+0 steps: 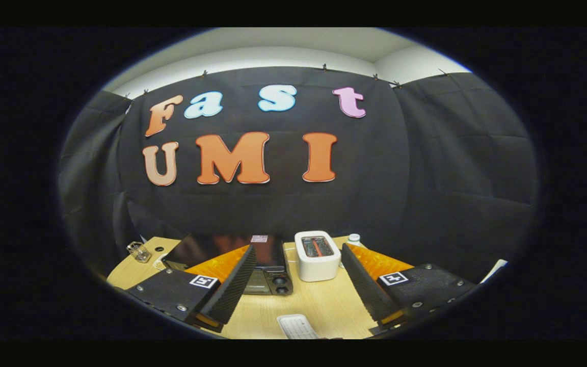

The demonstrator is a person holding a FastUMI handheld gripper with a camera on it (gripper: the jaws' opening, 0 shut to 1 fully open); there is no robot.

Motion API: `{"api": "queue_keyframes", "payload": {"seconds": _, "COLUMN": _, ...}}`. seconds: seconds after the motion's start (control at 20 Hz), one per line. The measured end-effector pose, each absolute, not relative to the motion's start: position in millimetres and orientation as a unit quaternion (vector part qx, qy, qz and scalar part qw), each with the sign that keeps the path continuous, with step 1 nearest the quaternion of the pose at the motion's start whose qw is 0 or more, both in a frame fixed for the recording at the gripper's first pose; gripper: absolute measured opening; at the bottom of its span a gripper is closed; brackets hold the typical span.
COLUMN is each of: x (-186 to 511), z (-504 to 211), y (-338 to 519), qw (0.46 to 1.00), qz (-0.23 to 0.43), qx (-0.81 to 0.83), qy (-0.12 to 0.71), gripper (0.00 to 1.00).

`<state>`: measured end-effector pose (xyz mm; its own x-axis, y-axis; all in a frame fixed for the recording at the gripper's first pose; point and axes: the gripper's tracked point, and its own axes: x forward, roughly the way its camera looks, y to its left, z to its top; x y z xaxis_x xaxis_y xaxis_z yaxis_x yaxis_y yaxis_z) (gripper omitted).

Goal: Open the toaster oven, put the food inside, and close the toaster oven door.

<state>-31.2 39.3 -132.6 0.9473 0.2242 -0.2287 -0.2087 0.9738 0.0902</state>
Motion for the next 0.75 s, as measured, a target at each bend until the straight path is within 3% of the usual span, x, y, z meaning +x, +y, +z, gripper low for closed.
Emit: {"api": "queue_keyframes", "payload": {"seconds": 0.75, "x": -4.6, "z": -136.6, "y": -29.3, "qw": 0.989, "qz": 0.098, "qx": 0.053, "qy": 0.095, "gripper": 0.99}}
